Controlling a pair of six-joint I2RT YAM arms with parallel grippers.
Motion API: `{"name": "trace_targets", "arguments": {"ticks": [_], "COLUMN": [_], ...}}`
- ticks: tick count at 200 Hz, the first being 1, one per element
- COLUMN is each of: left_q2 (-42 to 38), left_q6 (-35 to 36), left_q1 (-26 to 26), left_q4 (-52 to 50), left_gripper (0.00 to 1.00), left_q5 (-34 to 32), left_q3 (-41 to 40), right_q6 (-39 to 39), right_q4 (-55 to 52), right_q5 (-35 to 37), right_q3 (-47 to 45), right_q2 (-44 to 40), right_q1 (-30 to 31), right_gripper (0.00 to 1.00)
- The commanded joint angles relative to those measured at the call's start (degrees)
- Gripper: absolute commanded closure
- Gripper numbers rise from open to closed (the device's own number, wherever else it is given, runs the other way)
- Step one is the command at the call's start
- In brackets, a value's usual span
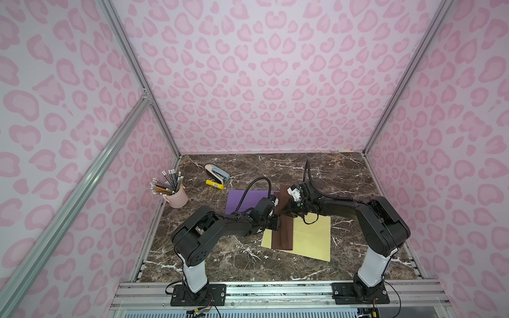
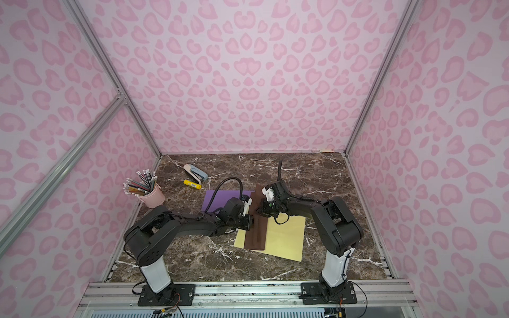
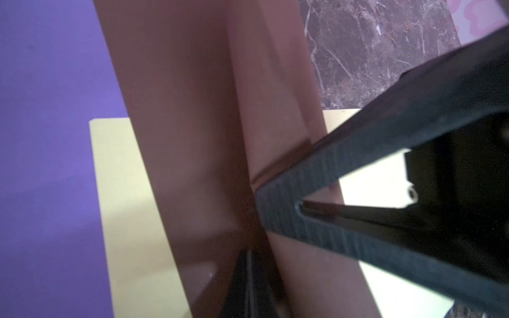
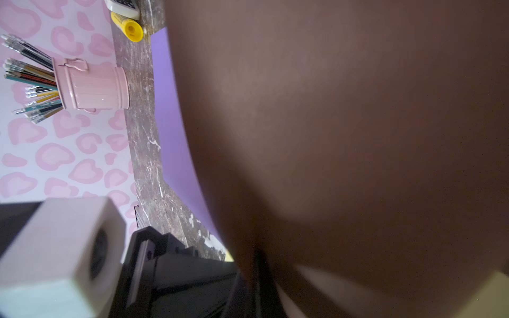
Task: Fold the rectangular paper in half along the long edge
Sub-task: Fold the paper.
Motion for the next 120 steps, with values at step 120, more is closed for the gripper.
{"name": "trace_targets", "arguments": {"ticks": [120], "left_q2": [-9.55], "left_q6": [-0.49], "left_q1": [1.96], "left_q4": [-5.44], "left_gripper": [0.96], "left_q5": [-3.59], "left_q3": [1.59], "right_q6": [-0.55], "right_q4": [2.11], "right_q5": [1.3], "right_q3": [0.92], "right_q2": [2.89], "right_q1": [1.34], "right_gripper": [1.0]}}
